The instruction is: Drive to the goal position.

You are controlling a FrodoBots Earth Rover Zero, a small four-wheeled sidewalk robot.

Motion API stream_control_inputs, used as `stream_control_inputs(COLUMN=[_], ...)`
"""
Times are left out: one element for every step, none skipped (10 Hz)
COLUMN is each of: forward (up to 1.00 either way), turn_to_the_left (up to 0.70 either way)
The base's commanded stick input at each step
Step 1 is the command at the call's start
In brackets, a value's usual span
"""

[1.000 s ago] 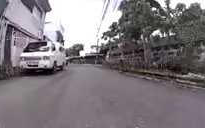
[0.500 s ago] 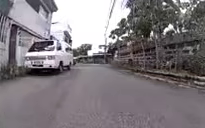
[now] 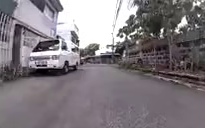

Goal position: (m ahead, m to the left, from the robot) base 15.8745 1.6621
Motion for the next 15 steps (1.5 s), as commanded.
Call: stream_control_inputs(forward=[0.70,0.70,0.70,0.70,0.70,0.70,0.70,0.70,0.70,0.70,0.70,0.70,0.70,0.70,0.70], turn_to_the_left=[-0.19,-0.19,-0.19,-0.19,-0.19,-0.19,-0.19,-0.19,-0.19,-0.19,-0.15,0.05,0.16,0.16,0.16])
